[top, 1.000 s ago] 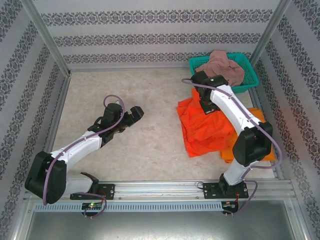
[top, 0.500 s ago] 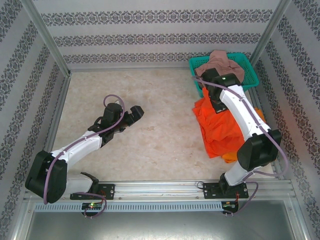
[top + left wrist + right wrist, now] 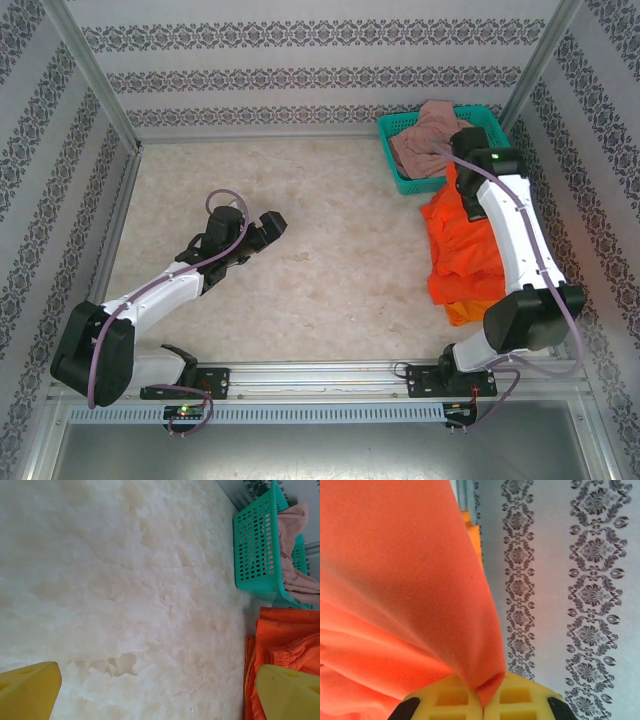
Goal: Fold and stack the shorts
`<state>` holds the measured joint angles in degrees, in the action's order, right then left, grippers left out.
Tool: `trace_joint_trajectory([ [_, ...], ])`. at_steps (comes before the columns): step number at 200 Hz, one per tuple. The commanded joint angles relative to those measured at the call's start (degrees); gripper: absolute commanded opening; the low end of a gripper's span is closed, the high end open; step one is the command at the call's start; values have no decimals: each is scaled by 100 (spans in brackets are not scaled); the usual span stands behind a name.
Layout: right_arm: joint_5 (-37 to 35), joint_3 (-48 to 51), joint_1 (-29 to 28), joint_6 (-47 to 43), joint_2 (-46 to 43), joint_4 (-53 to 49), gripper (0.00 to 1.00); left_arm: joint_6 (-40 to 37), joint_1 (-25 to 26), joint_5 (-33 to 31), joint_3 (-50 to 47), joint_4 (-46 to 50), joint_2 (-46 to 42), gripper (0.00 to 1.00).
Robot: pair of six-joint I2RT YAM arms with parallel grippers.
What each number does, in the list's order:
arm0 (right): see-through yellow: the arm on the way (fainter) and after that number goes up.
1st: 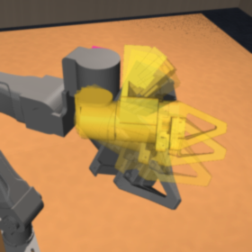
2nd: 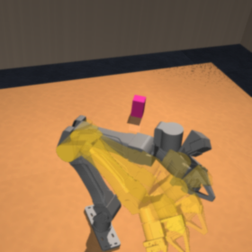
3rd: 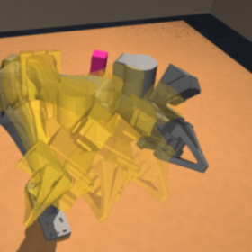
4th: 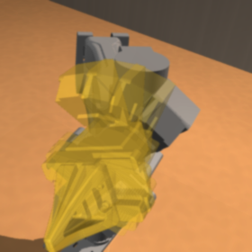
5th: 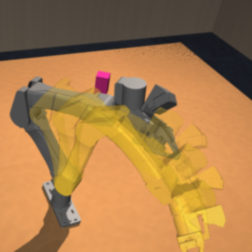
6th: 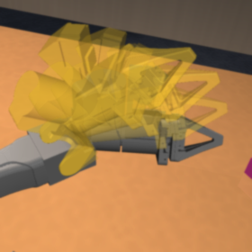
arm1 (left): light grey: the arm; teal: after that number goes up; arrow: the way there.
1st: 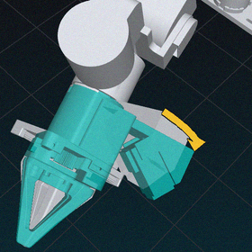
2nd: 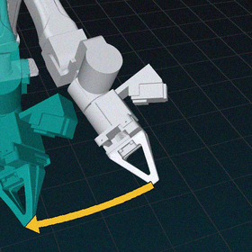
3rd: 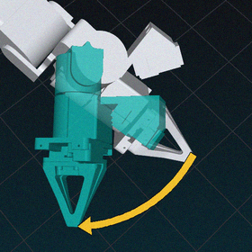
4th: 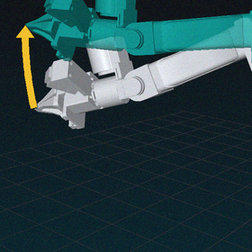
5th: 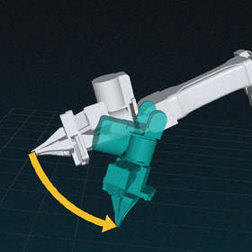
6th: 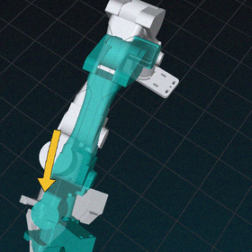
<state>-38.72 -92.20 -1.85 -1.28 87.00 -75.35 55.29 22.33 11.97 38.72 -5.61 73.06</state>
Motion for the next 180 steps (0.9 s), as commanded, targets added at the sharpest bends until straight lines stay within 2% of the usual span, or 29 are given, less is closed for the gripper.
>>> trace_joint_trajectory([
  [1, -419, 405, 243, -467, -26, 634, 0, 8, -76, 70, -14, -160, 46, 100],
  [35, -916, 896, 703, -733, 329, 1233, 4, -18, -86, 87, -14, -130, 50, 100],
  [61, -1108, 816, 1078, -555, 671, 1344, 19, -18, -95, 117, -30, -108, 51, 100],
  [63, -1100, 787, 1098, -524, 694, 1329, 22, -22, -92, 120, -33, -108, 44, 100],
  [66, -1073, 724, 1133, -443, 721, 1292, 36, -23, -90, 115, -37, -100, 42, 100],
  [70, -1029, 645, 1160, -363, 745, 1240, 49, -27, -96, 121, -38, -94, 33, 100],
  [74, -954, 564, 1188, -286, 768, 1178, 58, -27, -97, 113, -40, -86, 19, 100],
  [95, -410, 152, 1161, 80, 768, 1006, 87, -5, -97, 55, -91, -81, -42, 100],
  [133, 1415, -298, 801, 612, 615, 1322, 97, 17, -110, 22, -115, -66, -81, 100],
  [146, 1919, -435, 604, 755, 727, 1530, 98, 17, -112, 16, -112, -46, -75, 100],
  [165, 2387, -676, 383, 987, 1030, 1927, 98, 22, -109, 12, -93, -15, -69, 100],
  [180, 2484, -1027, 331, 1218, 1430, 2124, 97, 18, -108, 14, -80, 22, -80, 100],
])
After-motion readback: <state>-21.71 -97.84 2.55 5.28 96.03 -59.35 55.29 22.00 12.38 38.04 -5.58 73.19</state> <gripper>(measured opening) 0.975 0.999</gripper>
